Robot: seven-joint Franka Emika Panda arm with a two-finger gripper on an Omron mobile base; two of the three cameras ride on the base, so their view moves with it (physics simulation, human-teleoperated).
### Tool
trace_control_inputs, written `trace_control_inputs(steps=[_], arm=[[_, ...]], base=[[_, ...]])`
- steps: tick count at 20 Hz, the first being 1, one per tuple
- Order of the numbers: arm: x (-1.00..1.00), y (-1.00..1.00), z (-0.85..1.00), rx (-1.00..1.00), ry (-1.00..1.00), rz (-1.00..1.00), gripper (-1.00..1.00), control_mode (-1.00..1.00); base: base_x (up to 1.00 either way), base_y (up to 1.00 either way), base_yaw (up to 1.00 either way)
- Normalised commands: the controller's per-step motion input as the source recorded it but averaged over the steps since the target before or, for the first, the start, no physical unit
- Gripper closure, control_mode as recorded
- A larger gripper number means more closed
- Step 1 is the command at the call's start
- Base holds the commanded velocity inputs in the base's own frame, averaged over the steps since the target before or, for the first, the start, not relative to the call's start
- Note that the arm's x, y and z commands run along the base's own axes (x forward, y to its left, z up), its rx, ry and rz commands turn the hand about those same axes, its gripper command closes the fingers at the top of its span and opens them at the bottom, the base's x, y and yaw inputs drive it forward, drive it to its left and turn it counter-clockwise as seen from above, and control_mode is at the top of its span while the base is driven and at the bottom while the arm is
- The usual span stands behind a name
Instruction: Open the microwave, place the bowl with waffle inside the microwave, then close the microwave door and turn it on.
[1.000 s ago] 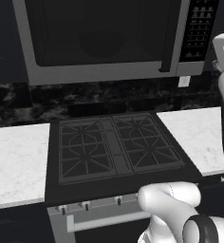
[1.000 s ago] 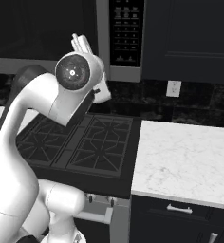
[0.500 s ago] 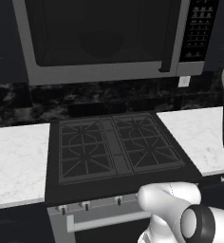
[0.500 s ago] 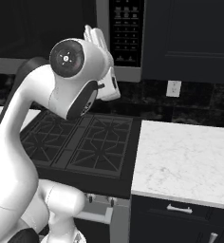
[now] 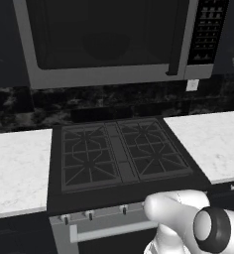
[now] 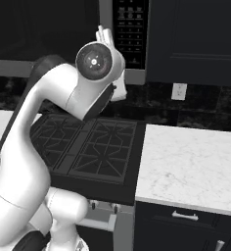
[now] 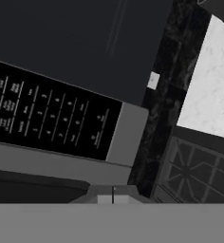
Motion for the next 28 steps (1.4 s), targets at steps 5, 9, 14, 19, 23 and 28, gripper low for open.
trace_control_inputs(steps=[5,9,14,19,23,28], arm=[[0.61,-0.11,-0.06,0.04,-0.01,0.05,1.0,-1.0],[0.56,-0.03,-0.22,0.0,-0.03,0.05,1.0,-1.0],[0.53,-0.09,-0.24,0.0,-0.02,0.04,1.0,-1.0],[0.49,-0.14,-0.02,0.03,-0.03,0.04,1.0,-1.0],[0.52,-0.14,0.0,0.04,-0.03,0.04,1.0,-1.0],[0.54,-0.12,-0.05,0.02,-0.04,0.04,1.0,-1.0]], base=[[0.0,0.0,0.0],[0.0,0.0,0.0],[0.0,0.0,0.0],[0.0,0.0,0.0],[0.0,0.0,0.0],[0.0,0.0,0.0]])
